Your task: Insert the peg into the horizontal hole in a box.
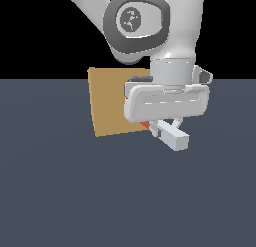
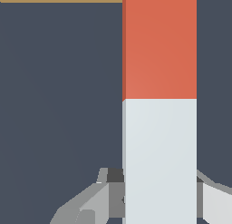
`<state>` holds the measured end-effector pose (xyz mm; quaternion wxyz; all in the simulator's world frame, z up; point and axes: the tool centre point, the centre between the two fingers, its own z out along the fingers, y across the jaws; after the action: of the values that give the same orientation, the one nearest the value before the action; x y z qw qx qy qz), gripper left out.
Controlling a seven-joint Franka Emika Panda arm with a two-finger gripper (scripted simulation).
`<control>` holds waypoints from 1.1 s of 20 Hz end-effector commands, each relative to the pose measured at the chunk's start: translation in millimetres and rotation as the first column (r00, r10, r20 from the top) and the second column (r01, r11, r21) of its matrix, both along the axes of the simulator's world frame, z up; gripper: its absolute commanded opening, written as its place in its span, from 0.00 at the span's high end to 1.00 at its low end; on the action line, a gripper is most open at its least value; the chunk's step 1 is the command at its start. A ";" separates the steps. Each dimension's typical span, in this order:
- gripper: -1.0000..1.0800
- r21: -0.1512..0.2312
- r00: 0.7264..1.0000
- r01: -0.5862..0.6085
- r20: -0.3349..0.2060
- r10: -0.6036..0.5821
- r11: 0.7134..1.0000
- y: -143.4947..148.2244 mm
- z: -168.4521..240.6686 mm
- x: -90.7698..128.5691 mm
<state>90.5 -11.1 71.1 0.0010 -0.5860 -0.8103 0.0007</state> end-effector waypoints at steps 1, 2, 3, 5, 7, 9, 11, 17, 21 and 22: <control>1.00 0.000 1.000 0.000 0.000 0.000 1.000 -0.1 0.0 0.0; 1.00 0.000 1.000 -0.001 0.002 0.001 1.000 -0.5 1.3 0.6; 1.00 -0.001 1.000 -0.001 0.004 0.001 1.000 -0.9 2.5 1.3; 1.00 -0.001 1.000 -0.001 0.004 0.001 1.000 -0.9 2.5 1.3; 1.00 -0.001 1.000 -0.001 0.002 0.001 1.000 -0.9 1.0 0.4; 1.00 -0.001 1.000 -0.001 0.002 0.001 1.000 0.5 1.0 -0.1; 1.00 -0.001 1.000 -0.001 0.002 0.001 1.000 4.8 1.0 -1.5; 1.00 -0.001 1.000 -0.001 0.002 0.001 1.000 35.8 1.3 -12.8; 1.00 -0.001 1.000 -0.001 0.003 0.001 1.000 70.9 1.6 -24.8; 1.00 -0.001 1.000 -0.001 0.004 0.001 1.000 79.6 2.0 -27.6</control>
<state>66.8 54.4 71.4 0.0004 -0.5858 -0.8105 0.0011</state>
